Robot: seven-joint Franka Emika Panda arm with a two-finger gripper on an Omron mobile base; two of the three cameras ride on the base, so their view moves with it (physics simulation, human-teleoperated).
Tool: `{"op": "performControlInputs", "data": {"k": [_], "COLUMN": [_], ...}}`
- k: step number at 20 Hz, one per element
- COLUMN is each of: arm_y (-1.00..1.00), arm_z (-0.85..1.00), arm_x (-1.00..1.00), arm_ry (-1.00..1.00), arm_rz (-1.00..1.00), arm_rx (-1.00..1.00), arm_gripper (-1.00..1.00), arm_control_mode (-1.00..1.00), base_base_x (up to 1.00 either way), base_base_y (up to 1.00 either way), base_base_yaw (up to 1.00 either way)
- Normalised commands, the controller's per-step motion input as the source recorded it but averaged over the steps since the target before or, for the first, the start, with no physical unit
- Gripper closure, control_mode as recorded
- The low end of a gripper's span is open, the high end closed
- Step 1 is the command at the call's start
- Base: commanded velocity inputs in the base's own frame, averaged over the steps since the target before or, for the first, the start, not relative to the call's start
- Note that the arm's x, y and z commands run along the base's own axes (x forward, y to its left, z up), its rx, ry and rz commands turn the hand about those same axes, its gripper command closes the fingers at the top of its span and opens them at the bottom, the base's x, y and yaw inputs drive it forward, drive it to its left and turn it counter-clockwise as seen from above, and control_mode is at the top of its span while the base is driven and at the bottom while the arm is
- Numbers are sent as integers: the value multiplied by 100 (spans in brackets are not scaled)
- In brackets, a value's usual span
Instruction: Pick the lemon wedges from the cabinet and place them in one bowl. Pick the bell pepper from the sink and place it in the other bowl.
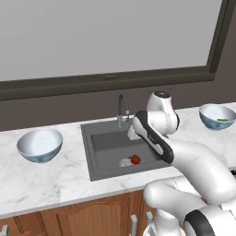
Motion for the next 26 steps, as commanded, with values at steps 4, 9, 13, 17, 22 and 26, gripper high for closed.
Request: {"op": "performControlInputs", "data": {"k": [4,9,13,17,22,26], "arm_y": [-21,-25,-24,-12,0,0], "arm_z": [-54,-42,-37,-32,-19,-15], "arm_x": [12,25,32,38,36,28], "arm_ry": [0,1,0,3,0,1], "arm_rz": [-5,-5,-3,-3,-3,-3], "arm_rx": [-7,-2,-1,0,-2,0], "arm_gripper": [-100,-100,-100,-100,-100,-100], "arm_control_mode": [-100,-100,-100,-100,-100,-100], "base_base_x": [0,0,0,0,0,0], "base_base_y": [0,0,0,0,0,0], "base_base_yaw": [0,0,0,0,0,0]}}
